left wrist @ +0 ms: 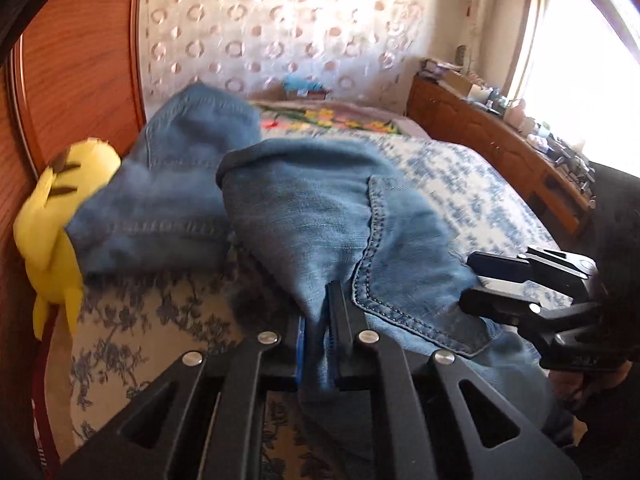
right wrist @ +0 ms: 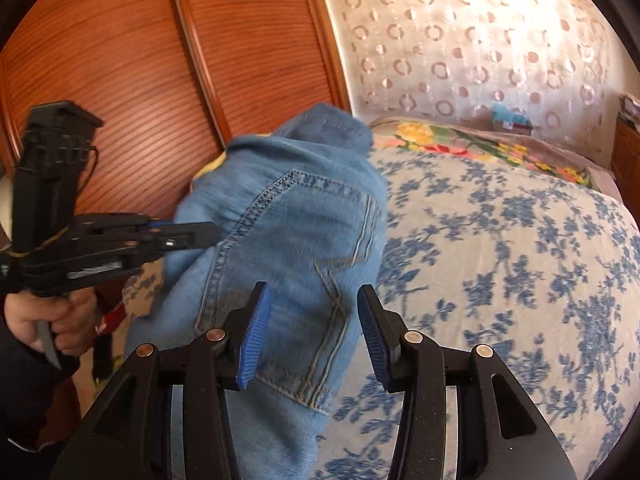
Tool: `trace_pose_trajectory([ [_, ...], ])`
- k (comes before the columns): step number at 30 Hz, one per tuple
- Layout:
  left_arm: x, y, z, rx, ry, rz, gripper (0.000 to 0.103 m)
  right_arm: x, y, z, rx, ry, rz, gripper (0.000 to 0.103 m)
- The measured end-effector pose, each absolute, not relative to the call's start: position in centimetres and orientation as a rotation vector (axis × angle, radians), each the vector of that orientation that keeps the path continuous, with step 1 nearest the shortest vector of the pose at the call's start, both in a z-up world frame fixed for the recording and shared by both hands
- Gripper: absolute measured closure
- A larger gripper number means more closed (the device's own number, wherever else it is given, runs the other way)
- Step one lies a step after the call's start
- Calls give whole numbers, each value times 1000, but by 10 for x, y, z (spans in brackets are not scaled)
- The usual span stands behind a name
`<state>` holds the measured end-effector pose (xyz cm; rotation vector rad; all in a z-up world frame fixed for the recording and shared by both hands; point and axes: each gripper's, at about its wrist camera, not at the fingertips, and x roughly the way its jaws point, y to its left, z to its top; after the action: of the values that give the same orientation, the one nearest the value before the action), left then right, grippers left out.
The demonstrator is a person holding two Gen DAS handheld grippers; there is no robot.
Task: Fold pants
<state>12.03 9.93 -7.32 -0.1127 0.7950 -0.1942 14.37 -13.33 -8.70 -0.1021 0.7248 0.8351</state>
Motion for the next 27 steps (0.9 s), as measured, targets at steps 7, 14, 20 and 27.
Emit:
trace_pose_trajectory([
  [7,110,95,-62,-82,750,-178,83,144,-129,-101,-126,746,797,57],
  [14,136,113,-27,-54,682,-172,78,144,-131,-102,-110,743,795,56],
  [20,171,130,-32,-87,739,-147,78,143,-132,-103,-103,738,796,56],
  [27,198,133,-44,-106,761,-143,79,142,-131,-103,-110,735,797,55],
])
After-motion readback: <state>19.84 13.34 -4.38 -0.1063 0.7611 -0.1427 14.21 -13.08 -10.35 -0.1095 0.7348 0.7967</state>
